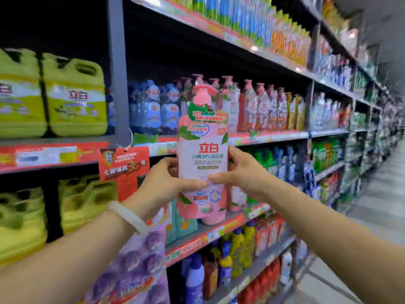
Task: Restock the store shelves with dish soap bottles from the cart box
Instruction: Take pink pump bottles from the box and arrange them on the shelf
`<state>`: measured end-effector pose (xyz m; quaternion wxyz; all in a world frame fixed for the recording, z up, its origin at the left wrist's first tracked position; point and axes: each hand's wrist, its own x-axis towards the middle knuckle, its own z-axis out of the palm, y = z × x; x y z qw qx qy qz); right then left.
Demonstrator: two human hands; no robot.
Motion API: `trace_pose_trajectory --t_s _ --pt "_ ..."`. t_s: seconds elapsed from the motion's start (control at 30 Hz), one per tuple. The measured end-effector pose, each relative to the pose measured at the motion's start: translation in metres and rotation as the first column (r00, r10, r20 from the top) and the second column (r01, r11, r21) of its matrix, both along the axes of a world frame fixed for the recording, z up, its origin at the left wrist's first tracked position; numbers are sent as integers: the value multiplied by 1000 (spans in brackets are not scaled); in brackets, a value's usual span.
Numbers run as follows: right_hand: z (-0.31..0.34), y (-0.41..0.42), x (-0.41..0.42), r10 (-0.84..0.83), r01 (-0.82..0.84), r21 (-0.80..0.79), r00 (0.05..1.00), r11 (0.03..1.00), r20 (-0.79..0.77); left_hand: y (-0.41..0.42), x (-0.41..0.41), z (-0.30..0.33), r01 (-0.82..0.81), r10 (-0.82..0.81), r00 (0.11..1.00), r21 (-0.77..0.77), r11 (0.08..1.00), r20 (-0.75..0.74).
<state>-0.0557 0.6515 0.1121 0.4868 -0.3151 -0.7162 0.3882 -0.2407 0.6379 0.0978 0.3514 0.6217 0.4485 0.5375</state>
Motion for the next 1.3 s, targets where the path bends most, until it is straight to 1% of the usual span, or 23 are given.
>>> trace_pose_trajectory --t_s 0.1,0.2,0.37,0.47,0.6,0.8,0.87,0.97,1.03,1.1,1.17,1.2,1.23,1.3 --pt "37 55 15 -17 17 25 1000 1000 -2 57 17 39 20 -22 999 58 998 28" --pt "77 113 22 -26 24 89 1000 996 13 112 24 79 15 -17 1000 118 993 11" --pt "117 196 26 -18 27 158 998 987 -58 193 36 125 -15 19 1000 189 982 -18" --pt "126 238 30 -22 36 183 997 983 -75 235 43 135 -51 59 998 188 981 -36" --pt "126 287 37 6 9 151 995 989 -97 280 54 141 -88 101 992 162 983 -80" --pt "119 343 47 28 -23 124 999 992 -42 314 73 133 -164 169 984 93 982 -56" --pt "114 358 48 20 -18 143 1000 990 -15 321 75 128 -197 201 978 68 978 -54" --pt "112 373 49 -53 56 205 998 977 -22 328 79 125 -240 243 968 51 969 -61" --pt "110 376 52 -148 142 268 989 953 4 330 85 125 -273 276 959 56 960 -58" --pt "108 374 59 -317 265 404 946 876 66 331 92 125 -307 311 949 62 950 -57" --pt "103 367 66 -501 372 540 858 755 110 333 98 124 -339 343 937 69 938 -63" --pt "100 365 69 -559 403 577 821 711 116 333 101 123 -351 355 933 73 934 -62" --pt "97 365 73 -594 427 587 796 688 117 333 104 121 -357 362 931 79 931 -58" --pt "92 368 79 -626 466 571 772 676 110 334 109 119 -370 376 926 94 924 -46"
